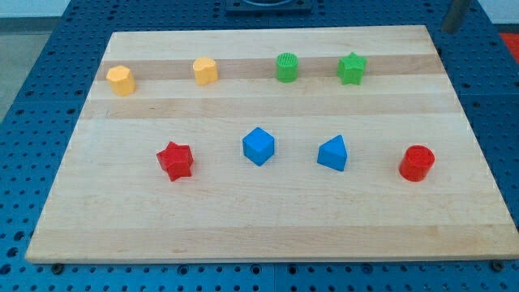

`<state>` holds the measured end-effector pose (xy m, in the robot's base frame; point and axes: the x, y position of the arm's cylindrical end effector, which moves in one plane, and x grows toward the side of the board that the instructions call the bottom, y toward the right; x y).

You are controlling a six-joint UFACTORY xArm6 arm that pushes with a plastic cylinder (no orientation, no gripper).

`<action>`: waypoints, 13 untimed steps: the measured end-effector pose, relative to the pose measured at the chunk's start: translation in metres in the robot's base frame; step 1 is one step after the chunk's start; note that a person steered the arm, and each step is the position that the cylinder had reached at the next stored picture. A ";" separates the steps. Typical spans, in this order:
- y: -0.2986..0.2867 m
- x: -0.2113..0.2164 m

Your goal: Slightly move the yellow heart to the down

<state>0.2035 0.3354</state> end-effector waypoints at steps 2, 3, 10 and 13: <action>0.010 0.013; 0.008 0.077; -0.355 0.106; -0.416 0.106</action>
<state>0.3091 -0.0806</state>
